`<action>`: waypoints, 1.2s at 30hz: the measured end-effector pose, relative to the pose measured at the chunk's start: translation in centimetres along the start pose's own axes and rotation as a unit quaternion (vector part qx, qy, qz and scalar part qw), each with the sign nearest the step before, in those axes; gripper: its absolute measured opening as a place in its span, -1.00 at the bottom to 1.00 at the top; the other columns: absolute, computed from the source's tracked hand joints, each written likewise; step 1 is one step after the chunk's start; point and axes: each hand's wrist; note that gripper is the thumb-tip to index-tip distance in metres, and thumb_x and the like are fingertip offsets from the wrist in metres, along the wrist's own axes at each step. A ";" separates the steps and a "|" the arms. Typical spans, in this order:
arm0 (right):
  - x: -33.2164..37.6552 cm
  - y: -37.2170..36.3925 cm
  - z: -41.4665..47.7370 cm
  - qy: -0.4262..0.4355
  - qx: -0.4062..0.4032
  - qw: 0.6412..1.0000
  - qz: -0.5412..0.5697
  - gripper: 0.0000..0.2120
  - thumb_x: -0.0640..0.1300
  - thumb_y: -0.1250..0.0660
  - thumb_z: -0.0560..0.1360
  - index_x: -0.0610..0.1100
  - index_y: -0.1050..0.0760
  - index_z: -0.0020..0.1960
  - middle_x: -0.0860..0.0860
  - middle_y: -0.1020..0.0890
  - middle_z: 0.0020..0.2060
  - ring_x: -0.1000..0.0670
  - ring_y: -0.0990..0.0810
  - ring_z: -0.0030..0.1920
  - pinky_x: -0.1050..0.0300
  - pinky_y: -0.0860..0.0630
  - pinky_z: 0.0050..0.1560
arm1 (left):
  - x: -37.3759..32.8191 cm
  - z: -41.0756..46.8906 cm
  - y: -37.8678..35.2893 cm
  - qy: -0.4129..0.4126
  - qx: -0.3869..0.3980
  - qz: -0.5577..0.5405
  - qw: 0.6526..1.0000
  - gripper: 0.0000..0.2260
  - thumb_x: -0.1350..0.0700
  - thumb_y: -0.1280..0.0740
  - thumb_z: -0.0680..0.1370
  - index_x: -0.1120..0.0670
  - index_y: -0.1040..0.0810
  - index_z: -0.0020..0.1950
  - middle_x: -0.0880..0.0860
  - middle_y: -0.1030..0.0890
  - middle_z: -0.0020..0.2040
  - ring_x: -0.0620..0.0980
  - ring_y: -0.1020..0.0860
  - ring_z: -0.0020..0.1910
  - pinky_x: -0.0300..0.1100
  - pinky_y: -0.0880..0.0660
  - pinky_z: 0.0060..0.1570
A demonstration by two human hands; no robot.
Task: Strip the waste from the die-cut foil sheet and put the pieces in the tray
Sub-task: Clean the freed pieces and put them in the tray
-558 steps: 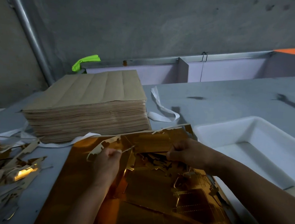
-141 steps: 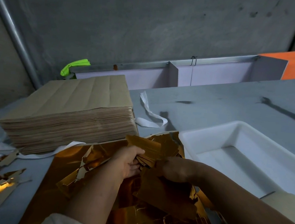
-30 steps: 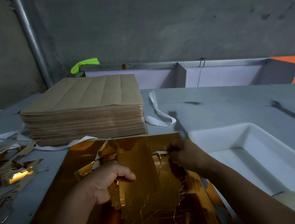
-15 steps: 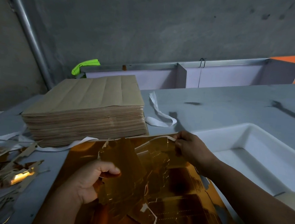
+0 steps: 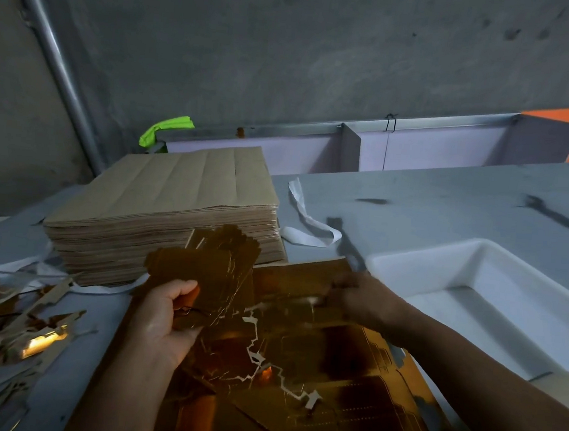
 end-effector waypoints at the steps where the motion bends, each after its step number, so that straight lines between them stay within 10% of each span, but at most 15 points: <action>1: 0.1 0.0 -0.3 0.016 0.052 0.997 -0.049 -0.77 -0.16 -0.24 0.62 0.01 -0.55 -0.18 0.07 -0.58 -0.20 0.10 -0.53 -0.16 0.27 -0.39 -0.17 | 0.0 0.0 -0.3 -0.002 0.000 -0.010 1.000 -0.83 0.29 -0.39 0.44 0.10 -0.53 -0.02 0.14 -0.60 -0.02 0.16 -0.59 -0.05 0.12 -0.52 -0.31; 6: 0.3 0.2 -1.0 0.053 0.191 0.976 -0.092 -0.79 -0.18 -0.25 0.59 -0.06 -0.66 -0.09 0.17 -0.64 -0.24 0.29 -0.53 -0.25 0.40 -0.36 -0.18 | 0.3 0.1 -1.7 -0.008 0.015 -0.036 0.999 -0.74 0.27 -0.42 0.40 0.09 -0.54 0.06 0.15 -0.61 0.06 0.20 -0.60 0.04 0.21 -0.56 -0.02; 10: -0.2 0.2 -0.2 0.033 0.072 0.997 0.010 -0.74 -0.18 -0.20 0.61 -0.29 -0.62 -0.01 0.05 -0.60 -0.33 0.25 -0.42 -0.56 0.46 -0.24 -0.55 | 1.4 -0.3 -2.8 0.002 0.046 -0.039 0.998 -0.68 0.28 -0.43 0.39 0.10 -0.55 0.12 0.15 -0.68 0.00 0.18 -0.67 -0.07 0.05 -0.61 -0.23; 16: -0.5 -0.1 0.2 0.008 -0.024 0.993 0.115 -0.75 -0.03 -0.28 0.60 -0.17 -0.64 -0.05 -0.16 -0.68 -0.02 0.19 -0.33 -0.62 0.31 -0.21 -0.58 | 3.3 -0.9 -4.3 0.009 0.083 -0.017 0.996 -0.62 0.25 -0.44 0.40 0.13 -0.55 0.20 0.16 -0.70 -0.03 0.14 -0.71 -0.17 -0.06 -0.61 -0.33; 20: -0.3 0.1 0.0 0.015 -0.025 0.989 0.145 -0.68 0.10 -0.26 0.59 -0.14 -0.59 0.00 -0.16 -0.67 -0.08 0.16 -0.44 -0.51 0.24 -0.31 -0.48 | 4.2 -1.4 -5.3 0.015 0.102 -0.018 0.995 -0.48 0.21 -0.47 0.29 0.09 -0.53 0.25 0.17 -0.68 0.07 0.21 -0.65 0.03 0.11 -0.62 -0.10; 25: -0.4 0.6 0.0 -0.023 0.039 0.974 0.223 -0.36 0.43 -0.24 0.33 0.03 -0.50 0.23 0.01 -0.71 0.00 -0.01 -0.70 -0.06 0.13 -0.52 -0.15 | 5.6 -2.1 -6.3 0.025 0.148 -0.007 0.989 -0.59 0.21 -0.47 0.31 0.06 -0.57 0.15 0.11 -0.72 -0.10 0.09 -0.71 -0.17 -0.06 -0.62 -0.35; 36: -1.4 0.8 0.7 -0.034 0.024 0.932 0.360 -0.40 0.04 -0.49 0.34 -0.11 -0.43 0.32 -0.15 -0.71 0.01 -0.21 -0.71 -0.01 -0.07 -0.66 -0.09 | 7.6 -3.7 -7.4 0.064 0.213 0.059 0.973 -0.59 0.14 -0.45 0.28 0.16 -0.59 0.12 0.16 -0.72 -0.13 0.13 -0.70 -0.15 -0.02 -0.61 -0.18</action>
Point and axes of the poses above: each hand's wrist, its own z-axis towards the middle knuckle, its own y-axis out of the back of the hand, x = y × z
